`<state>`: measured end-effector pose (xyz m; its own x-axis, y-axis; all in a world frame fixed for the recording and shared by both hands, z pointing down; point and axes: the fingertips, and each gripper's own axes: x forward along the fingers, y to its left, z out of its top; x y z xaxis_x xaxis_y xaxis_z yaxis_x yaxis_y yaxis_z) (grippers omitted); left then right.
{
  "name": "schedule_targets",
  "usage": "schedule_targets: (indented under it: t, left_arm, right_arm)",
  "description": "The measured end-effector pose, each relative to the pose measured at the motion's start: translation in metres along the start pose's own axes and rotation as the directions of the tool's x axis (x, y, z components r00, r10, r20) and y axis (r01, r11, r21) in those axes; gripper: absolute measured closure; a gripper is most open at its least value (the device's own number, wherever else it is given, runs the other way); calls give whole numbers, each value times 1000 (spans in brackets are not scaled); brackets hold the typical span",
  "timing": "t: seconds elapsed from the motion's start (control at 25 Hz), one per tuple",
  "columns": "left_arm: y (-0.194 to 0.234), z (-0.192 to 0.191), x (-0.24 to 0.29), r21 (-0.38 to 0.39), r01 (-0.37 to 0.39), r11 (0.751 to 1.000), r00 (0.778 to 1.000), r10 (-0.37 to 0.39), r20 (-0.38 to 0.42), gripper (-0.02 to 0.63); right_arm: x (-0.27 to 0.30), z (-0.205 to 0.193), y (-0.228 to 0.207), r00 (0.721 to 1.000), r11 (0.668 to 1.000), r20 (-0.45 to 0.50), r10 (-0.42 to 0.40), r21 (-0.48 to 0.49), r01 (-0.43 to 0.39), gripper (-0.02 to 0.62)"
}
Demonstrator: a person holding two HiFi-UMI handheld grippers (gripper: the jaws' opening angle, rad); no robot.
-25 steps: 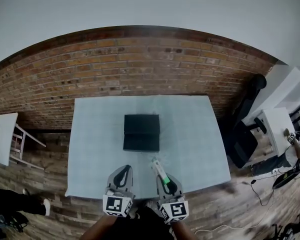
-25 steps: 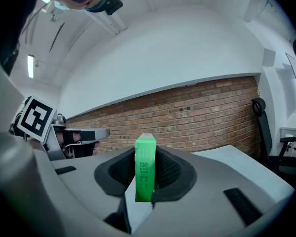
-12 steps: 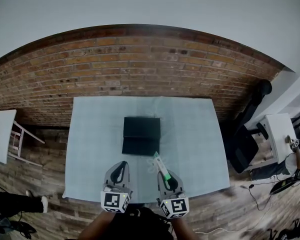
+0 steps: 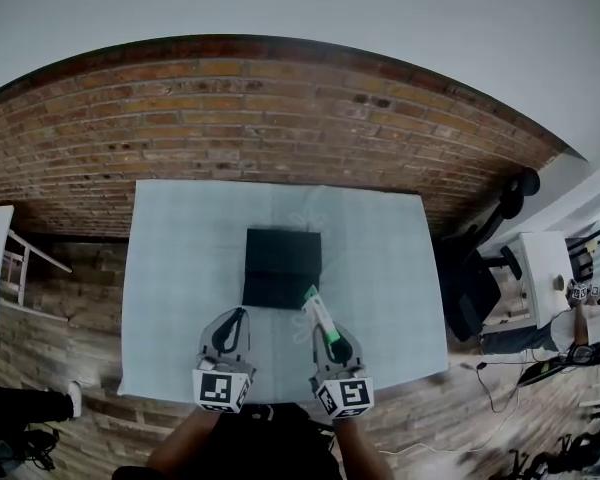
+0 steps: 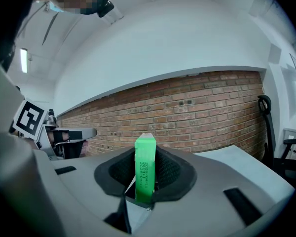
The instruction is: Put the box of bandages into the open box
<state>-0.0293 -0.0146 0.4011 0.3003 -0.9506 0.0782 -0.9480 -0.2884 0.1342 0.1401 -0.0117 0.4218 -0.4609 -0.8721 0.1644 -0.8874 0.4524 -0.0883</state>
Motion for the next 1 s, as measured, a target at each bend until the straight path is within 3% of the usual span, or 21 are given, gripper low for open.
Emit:
schedule_targets:
  t: [0.24,0.52,0.72,1.0]
  left_arm:
    - [12,-10,13,-27,-18,999,1000,18,-9,566]
    - [8,-19,32,-42,-74,996,997,73,-18,566]
    - [12,-26,48,-60,-158,986,987,158,-19,566]
    - [5,-40,63,-51,-184,982,981,180,-71,566]
  right_arm:
    - [18,-5,-3,1000,999,-26,17,-27,-17,495]
    - [44,-17,-16,994,996,-54,90,-14,-91,495]
    - [63,-38,-23,977,983,-111,181,-10,-184,495]
    - [83,-74,-33,951,969,-190,244,21,-244,495]
